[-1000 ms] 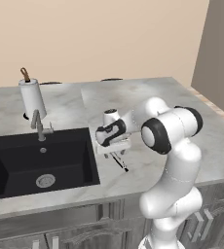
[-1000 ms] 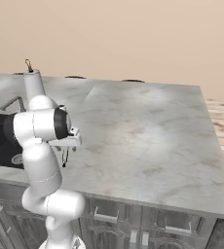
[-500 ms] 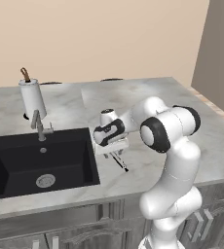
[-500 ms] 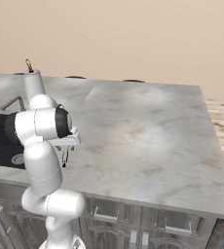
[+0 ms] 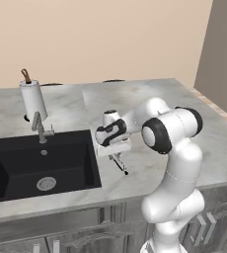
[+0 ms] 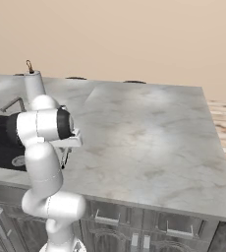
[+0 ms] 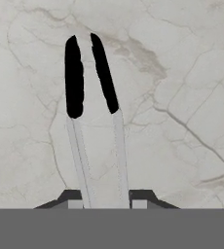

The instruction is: Pick up the tongs from the counter and place them near the plate next to the oven.

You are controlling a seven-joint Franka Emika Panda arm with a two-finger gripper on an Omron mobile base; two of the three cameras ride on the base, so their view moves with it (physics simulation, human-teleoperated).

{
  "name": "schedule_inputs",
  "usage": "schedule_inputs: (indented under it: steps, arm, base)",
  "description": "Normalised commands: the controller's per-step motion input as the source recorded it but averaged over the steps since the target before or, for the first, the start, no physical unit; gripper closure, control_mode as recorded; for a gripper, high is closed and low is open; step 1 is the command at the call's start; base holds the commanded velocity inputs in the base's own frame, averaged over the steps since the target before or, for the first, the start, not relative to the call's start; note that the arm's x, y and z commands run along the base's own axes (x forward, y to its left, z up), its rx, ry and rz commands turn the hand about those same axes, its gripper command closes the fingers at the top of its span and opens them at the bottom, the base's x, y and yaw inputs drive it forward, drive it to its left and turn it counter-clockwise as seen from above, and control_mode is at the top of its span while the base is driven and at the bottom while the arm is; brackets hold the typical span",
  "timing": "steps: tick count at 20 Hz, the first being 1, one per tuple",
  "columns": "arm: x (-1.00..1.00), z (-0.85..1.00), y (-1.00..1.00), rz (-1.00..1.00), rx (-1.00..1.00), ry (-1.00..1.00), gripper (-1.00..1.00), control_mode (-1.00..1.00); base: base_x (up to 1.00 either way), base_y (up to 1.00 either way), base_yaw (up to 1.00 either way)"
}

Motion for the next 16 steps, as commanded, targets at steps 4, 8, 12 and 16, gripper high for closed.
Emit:
schedule_inputs:
  steps: [4, 8, 12, 16]
  arm:
    - [0.0, 0.0, -0.32, 0.0, 0.11, 0.01, 1.0, -1.0]
    - [-0.11, 0.48, -0.4, 0.0, 0.17, -0.04, 1.0, -1.0]
    - [-0.37, 1.0, -0.3, 0.0, 0.19, -0.16, 1.0, -1.0]
    - [-0.43, 1.0, -0.26, -0.01, 0.12, -0.12, 1.0, -1.0]
  base:
    - [0.0, 0.0, 0.0]
    - [0.0, 0.0, 0.0]
    - [0.0, 0.0, 0.0]
    - [0.0, 0.0, 0.0]
